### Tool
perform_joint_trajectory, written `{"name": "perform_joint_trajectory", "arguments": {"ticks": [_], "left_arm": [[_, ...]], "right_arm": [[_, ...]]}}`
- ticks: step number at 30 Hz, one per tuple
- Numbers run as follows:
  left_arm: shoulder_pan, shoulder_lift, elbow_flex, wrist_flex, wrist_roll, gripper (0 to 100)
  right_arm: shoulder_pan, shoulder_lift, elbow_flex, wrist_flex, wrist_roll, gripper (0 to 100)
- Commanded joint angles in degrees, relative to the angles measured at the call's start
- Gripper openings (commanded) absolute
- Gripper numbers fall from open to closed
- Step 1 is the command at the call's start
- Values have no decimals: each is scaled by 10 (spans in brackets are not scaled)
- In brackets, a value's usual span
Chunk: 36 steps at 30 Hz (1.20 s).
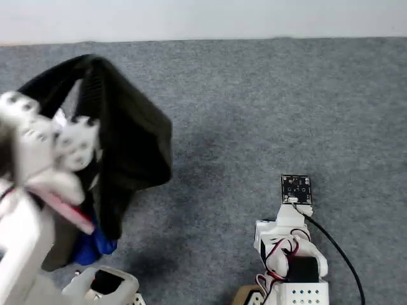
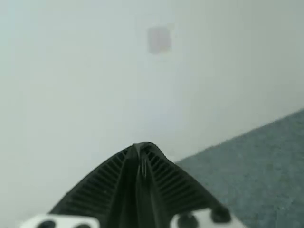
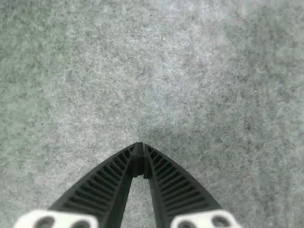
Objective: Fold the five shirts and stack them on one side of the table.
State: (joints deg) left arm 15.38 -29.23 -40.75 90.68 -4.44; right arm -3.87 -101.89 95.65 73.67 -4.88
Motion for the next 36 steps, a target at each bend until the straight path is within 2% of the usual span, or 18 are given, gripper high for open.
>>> {"name": "perform_joint_trajectory", "arguments": {"ticks": [1,4,10,19,26,30,36], "left_arm": [[40,41,-1,-20,-5,2],[60,83,-4,-35,-5,2],[63,135,-5,-146,-10,2],[108,181,-5,-248,-76,2],[111,185,0,-345,-127,2],[107,184,20,-327,-139,2],[105,183,118,-178,-138,2]], "right_arm": [[-1,-2,9,-1,-4,10],[-1,-2,9,0,-4,9],[3,-2,9,-3,-4,9],[3,-2,9,-3,-4,9],[3,-2,9,-3,-4,9],[1,-2,9,-3,-4,9],[1,-2,9,-3,-4,9]]}}
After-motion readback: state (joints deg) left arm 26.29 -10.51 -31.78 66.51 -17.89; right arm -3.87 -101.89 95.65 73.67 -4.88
